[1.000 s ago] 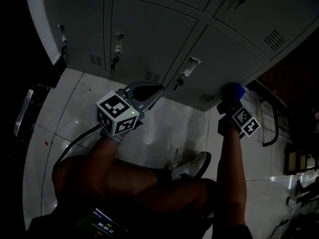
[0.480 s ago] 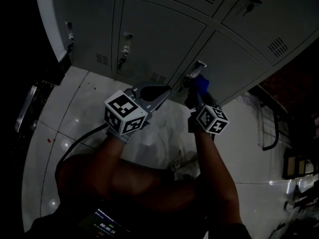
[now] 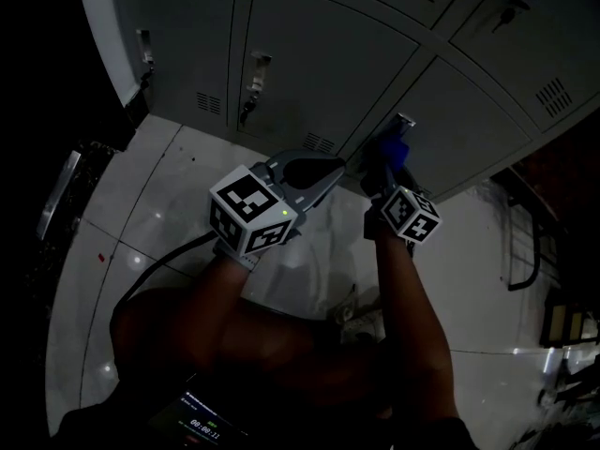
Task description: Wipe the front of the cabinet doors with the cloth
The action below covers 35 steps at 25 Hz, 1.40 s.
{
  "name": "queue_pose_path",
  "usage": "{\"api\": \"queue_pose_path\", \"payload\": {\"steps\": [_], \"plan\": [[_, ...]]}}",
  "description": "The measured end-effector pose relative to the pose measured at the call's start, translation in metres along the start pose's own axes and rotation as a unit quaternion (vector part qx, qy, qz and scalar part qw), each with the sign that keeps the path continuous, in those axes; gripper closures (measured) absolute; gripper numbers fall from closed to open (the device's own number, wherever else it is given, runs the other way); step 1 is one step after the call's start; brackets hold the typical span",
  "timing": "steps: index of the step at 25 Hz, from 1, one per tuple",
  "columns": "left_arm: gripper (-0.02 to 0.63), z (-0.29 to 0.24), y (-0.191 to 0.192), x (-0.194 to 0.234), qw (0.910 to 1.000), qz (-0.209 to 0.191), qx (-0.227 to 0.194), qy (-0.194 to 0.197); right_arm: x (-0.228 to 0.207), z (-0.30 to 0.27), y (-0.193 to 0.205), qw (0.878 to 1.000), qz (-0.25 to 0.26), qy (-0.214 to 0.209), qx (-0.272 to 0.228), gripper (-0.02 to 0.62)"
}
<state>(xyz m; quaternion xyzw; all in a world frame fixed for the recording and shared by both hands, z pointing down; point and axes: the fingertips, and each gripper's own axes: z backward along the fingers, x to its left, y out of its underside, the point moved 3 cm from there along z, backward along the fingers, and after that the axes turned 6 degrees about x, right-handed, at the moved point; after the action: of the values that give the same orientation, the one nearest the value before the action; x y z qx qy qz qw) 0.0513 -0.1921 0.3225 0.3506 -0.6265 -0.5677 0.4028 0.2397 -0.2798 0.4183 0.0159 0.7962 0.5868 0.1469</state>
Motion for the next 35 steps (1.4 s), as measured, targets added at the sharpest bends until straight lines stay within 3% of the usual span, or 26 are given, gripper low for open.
{"api": "queue_pose_path", "payload": {"steps": [5,14,20,26,31,35], "plan": [[0.603,-0.002,0.004,0.001,1.0000,-0.001,0.005,-0.001,-0.015,0.008,-0.001,0.999,0.012,0.032,-0.003,0.494],[0.603,-0.003,0.007,-0.002,0.9999,-0.003,0.012,0.000,-0.080,0.048,-0.004,0.994,-0.026,0.104,-0.012,0.494],[0.603,-0.002,0.006,-0.003,0.9999,-0.002,0.011,0.000,-0.129,0.077,0.004,0.980,-0.094,0.174,-0.022,0.494],[0.603,-0.003,0.006,-0.003,0.9999,-0.003,0.010,0.002,-0.166,0.097,0.002,0.971,-0.074,0.225,-0.020,0.494],[0.603,-0.003,0.006,-0.002,1.0000,-0.003,0.009,0.000,-0.164,0.100,0.010,0.967,-0.106,0.231,-0.021,0.494],[0.603,-0.002,0.005,0.000,1.0000,-0.003,0.008,-0.004,-0.125,0.083,0.010,0.976,-0.097,0.193,-0.030,0.494]]}}
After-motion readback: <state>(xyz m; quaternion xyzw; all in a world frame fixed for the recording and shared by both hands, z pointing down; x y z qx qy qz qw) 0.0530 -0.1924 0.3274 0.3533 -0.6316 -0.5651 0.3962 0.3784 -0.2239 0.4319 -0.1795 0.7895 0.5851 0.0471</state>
